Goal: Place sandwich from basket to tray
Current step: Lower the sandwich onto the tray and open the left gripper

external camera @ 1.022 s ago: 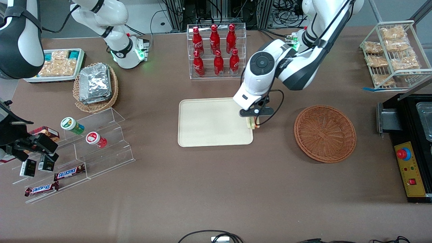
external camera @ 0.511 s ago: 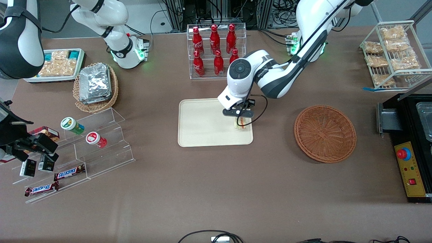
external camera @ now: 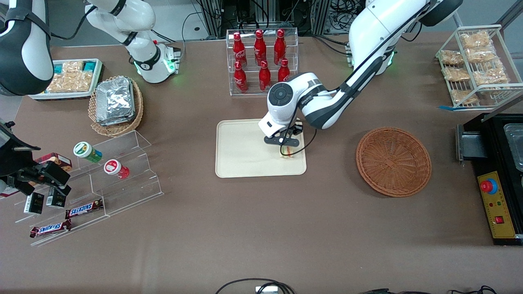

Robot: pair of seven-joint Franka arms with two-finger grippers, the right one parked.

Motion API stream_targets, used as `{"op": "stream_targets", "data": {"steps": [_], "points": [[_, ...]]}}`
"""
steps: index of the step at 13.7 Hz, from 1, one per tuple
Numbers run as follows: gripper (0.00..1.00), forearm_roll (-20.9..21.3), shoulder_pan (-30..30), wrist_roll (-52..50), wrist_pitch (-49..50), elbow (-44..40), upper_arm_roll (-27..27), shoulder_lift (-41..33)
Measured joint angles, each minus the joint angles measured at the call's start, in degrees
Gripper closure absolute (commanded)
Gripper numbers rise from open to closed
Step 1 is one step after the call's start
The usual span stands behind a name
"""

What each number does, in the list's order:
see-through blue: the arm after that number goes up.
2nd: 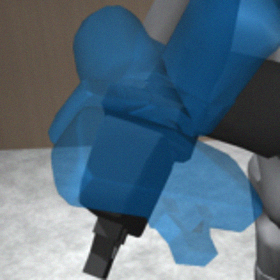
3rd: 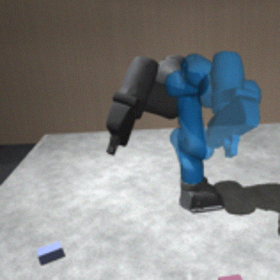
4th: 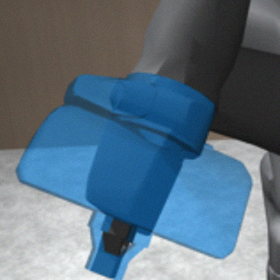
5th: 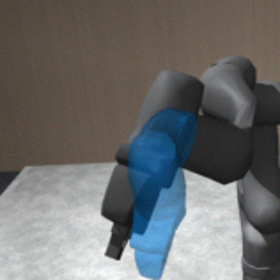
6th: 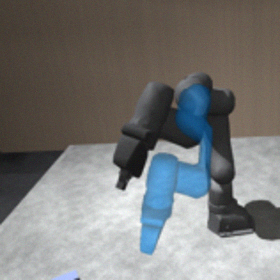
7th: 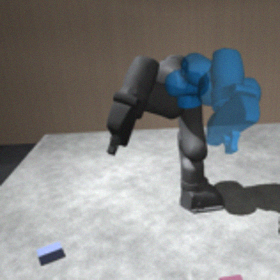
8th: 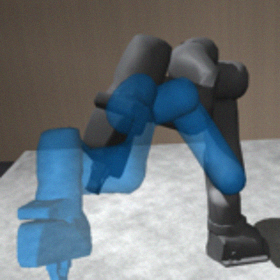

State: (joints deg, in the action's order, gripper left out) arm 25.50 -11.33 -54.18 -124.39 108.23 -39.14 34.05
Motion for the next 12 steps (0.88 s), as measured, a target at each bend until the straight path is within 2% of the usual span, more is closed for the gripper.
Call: {"op": "stream_targets", "data": {"steps": [2,3,4,5,6,7,12], "points": [[0.92,2.74,-0.19,-1.93,-0.35,-0.07,-0.01,1.96],[0.87,3.12,-0.60,-2.18,-0.56,-0.15,-0.02,2.62],[0.66,3.40,-1.29,-2.49,-0.60,-0.31,-0.02,2.97],[0.35,3.55,-1.98,-2.97,-0.60,-0.50,-0.02,3.07],[0.16,3.58,-2.53,-3.60,-0.60,-0.62,-0.03,3.07],[0.01,3.64,-2.81,-4.20,-0.59,-0.69,-0.02,3.07],[0.00,3.70,-2.69,-5.34,-0.45,-2.21,0.29,3.07]]}}
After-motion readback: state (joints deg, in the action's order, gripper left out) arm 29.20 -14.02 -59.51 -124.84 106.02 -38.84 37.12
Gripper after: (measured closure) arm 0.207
